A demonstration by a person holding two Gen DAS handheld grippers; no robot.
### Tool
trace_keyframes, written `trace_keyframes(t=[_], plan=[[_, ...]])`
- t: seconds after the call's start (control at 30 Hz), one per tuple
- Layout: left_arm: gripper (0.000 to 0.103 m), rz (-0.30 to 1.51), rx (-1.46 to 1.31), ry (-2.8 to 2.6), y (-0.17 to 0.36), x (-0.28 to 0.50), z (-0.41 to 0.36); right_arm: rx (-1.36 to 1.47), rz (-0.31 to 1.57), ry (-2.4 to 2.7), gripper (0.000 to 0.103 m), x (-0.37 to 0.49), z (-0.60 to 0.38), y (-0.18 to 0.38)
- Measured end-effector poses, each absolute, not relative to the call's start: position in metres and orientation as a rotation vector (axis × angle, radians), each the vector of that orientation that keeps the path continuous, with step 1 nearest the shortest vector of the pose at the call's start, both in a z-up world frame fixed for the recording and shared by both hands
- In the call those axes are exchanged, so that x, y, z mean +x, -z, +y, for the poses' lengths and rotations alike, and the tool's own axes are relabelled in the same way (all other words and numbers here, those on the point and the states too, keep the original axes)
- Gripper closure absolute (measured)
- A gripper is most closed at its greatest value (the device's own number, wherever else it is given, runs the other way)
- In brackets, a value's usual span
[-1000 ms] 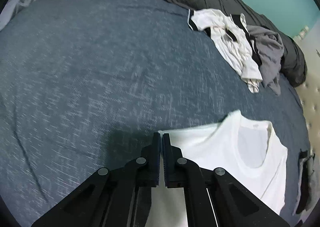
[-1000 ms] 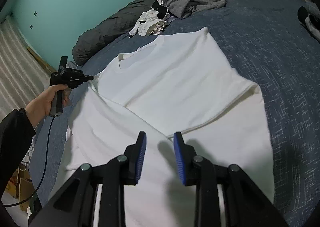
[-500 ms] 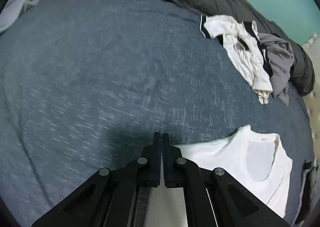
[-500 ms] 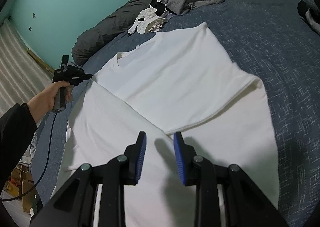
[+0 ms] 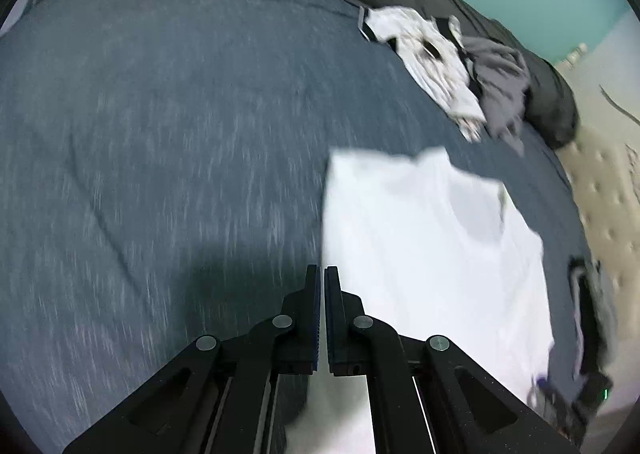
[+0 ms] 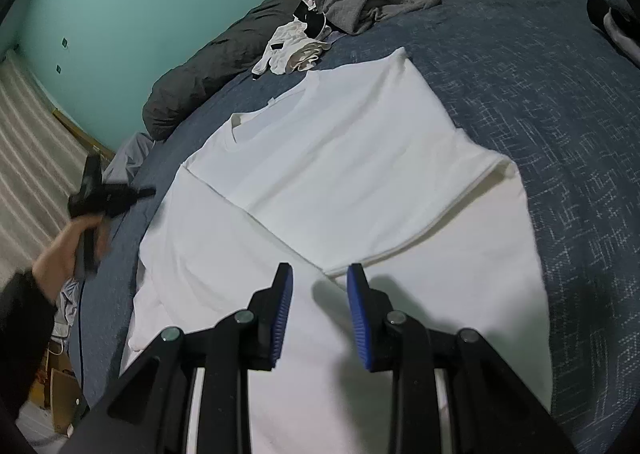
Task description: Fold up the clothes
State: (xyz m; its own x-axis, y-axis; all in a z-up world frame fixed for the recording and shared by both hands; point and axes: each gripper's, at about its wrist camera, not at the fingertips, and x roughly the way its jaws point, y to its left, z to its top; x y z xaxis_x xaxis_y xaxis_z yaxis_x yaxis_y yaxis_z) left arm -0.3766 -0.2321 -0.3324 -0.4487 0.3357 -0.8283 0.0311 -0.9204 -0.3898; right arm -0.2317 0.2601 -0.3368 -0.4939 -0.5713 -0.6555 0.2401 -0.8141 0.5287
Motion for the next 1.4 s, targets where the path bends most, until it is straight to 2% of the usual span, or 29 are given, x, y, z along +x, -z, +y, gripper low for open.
trace_keyframes(t=[0.07, 0.2, 0.47, 0.53, 0.7, 0.8, 1.0, 1.23, 1.3, 1.4], plan=[[0.1, -0.518, -1.525, -2.446, 0.334, -0.355, -0.229, 1.205, -0.519, 2.31, 0.075, -0.232, 0.262, 0.336], [0.091, -0.452, -1.527, -2.432, 0.341, -0.327, -0.223, 1.202, -0.529, 2.309, 0.075, -0.233, 0.263, 0.336], [0.091, -0.433, -1.529, -2.427, 0.362, -0.311, -0.228, 1.198, -0.546, 2.303, 0.075, -0.235, 0.264, 0.336], [0.098, -0.442, -1.515, -2.435, 0.363, -0.308, -0.229, 1.198, -0.55, 2.302, 0.075, -0.235, 0.265, 0.336], [0.1, -0.561, -1.507, -2.466, 0.37, -0.307, -0.236, 1.195, -0.551, 2.299, 0.075, -0.236, 0.264, 0.336], [0.1, -0.573, -1.526, -2.484, 0.374, -0.306, -0.236, 1.198, -0.556, 2.296, 0.075, -0.237, 0.265, 0.336], [0.1, -0.561, -1.568, -2.53, 0.362, -0.286, -0.244, 1.202, -0.56, 2.298, 0.075, -0.237, 0.268, 0.333], [0.1, -0.565, -1.555, -2.519, 0.323, -0.221, -0.247, 1.205, -0.561, 2.304, 0.075, -0.233, 0.273, 0.32], [0.1, -0.567, -1.552, -2.505, 0.314, -0.2, -0.245, 1.213, -0.564, 2.285, 0.065, -0.227, 0.273, 0.314], [0.098, -0.54, -1.566, -2.467, 0.305, -0.166, -0.24, 1.234, -0.57, 2.248, 0.063, -0.212, 0.276, 0.305]])
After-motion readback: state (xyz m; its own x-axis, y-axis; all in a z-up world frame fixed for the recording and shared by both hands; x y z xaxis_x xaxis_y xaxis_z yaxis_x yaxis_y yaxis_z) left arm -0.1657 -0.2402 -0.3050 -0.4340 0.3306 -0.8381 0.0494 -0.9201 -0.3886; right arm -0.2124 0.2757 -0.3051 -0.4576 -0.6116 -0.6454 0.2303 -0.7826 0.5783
